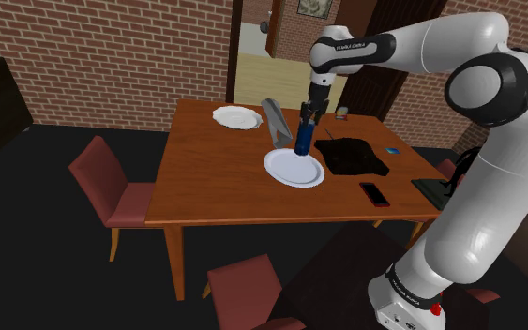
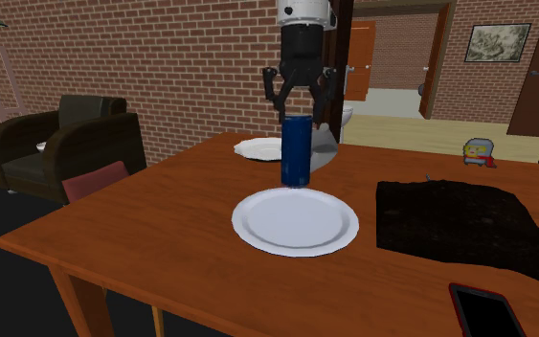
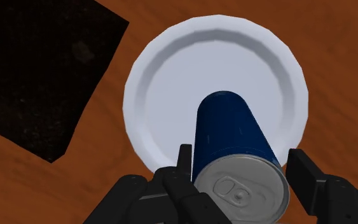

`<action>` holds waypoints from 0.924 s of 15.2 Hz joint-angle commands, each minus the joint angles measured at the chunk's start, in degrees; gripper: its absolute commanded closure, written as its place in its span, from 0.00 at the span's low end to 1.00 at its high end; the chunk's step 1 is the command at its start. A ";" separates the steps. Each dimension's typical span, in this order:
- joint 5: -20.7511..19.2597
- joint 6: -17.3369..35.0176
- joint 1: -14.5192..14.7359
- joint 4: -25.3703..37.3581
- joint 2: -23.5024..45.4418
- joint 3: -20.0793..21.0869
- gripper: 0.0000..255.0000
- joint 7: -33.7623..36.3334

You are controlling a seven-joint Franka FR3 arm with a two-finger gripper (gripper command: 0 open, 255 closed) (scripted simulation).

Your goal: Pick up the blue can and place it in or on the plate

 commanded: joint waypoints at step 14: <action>1.07 10.70 -0.24 -7.38 3.38 0.17 1.00 -0.78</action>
